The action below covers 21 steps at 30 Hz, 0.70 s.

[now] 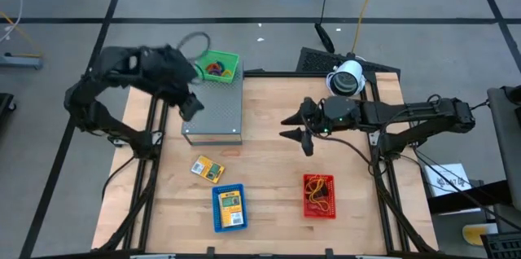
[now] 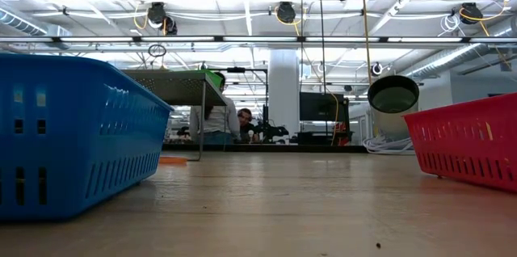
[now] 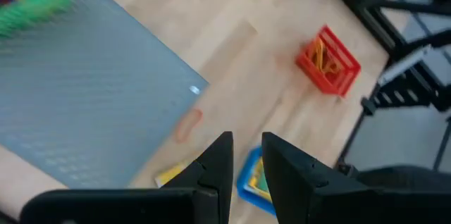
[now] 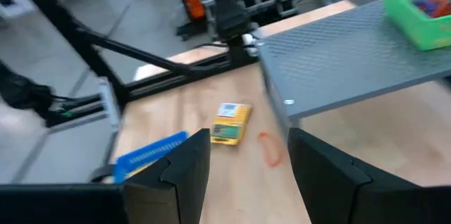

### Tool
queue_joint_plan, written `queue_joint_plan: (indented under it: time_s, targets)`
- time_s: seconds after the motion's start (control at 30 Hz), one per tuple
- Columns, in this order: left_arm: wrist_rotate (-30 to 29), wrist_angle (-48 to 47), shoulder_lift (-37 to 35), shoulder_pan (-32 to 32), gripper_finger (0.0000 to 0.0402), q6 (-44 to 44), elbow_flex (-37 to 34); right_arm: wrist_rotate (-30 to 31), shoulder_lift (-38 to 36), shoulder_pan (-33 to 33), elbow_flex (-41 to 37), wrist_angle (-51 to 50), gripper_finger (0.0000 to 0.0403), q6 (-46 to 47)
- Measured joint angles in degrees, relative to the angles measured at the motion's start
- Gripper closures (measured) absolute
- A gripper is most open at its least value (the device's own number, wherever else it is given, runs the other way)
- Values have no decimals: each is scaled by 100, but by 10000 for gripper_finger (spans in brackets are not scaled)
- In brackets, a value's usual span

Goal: Pick & Place Office Desk Supplies
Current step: Adjust the blue bin from the table

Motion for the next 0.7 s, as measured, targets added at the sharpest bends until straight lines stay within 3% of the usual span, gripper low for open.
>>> queue_joint_plan:
  time_s: [0.4, 0.53, 0.7]
  targets:
    - [-83, 6, 744, -2463, 319, -1152, -2, -229, -168, 584, 5, -512, 222, 281]
    - [-490, 13, 884, -3282, 320, -1851, -67, -158, -187, 839, 6, -645, 222, 624]
    - [-1020, 6, 813, -4232, 320, -3175, -743, 299, -187, 1238, 4, -634, 222, 891]
